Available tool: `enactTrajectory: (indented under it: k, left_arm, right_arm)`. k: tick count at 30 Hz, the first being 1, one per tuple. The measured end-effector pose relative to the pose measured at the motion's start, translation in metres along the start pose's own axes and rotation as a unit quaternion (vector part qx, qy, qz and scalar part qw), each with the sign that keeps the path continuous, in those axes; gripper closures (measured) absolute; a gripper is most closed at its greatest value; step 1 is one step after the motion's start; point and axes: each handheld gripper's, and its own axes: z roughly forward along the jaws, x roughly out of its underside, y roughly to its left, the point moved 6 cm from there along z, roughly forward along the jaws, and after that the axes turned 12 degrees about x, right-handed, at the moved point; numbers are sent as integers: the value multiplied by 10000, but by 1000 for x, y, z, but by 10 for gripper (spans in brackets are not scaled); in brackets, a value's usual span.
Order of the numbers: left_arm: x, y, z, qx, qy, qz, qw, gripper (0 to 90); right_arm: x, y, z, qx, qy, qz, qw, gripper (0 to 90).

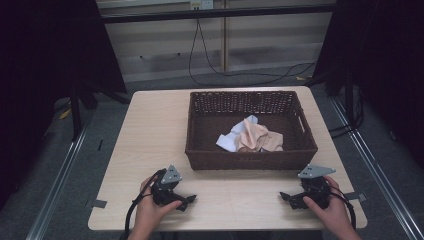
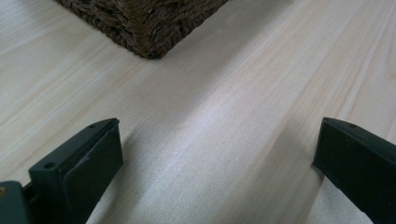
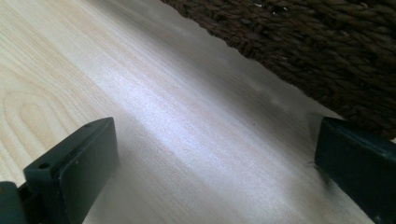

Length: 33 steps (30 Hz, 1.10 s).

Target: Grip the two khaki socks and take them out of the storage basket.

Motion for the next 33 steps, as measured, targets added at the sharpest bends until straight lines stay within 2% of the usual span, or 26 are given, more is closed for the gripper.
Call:
enactTrajectory:
  k: [5, 6, 13, 14, 15, 21, 26, 31, 33]
  left_arm:
    - [0, 0, 0, -1, 4, 3, 10000, 4]
    - [0, 0, 0, 1, 1, -3, 10000, 5]
    - [0, 0, 0, 0, 2, -1, 10000, 4]
    - [0, 0, 0, 0, 2, -2, 10000, 5]
    - [0, 0, 0, 6, -10, -4, 10000, 4]
    - [0, 0, 0, 7, -11, -4, 10000, 5]
    - [0, 0, 0, 1, 0, -4, 10000, 4]
    - [0, 0, 0, 4, -2, -2, 10000, 4]
    - [0, 0, 0, 9, -7, -1, 10000, 4]
  right_arm:
    - [-2, 1, 0, -16, 151, -5, 9999, 0]
    - [-4, 2, 0, -21, 255, -43, 9997, 0]
    - [-10, 10, 0, -191, 478, -185, 9985, 24]
    - [-12, 13, 0, -275, 576, -295, 9975, 26]
    - [-13, 14, -1, -325, 670, -295, 9968, 26]
    - [-24, 17, -4, -409, 808, -523, 9945, 38]
    - [-38, 24, -7, -586, 996, -836, 9898, 37]
    - [-46, 31, -9, -664, 1128, -940, 9869, 38]
    - [-49, 33, -10, -705, 1207, -1041, 9847, 41]
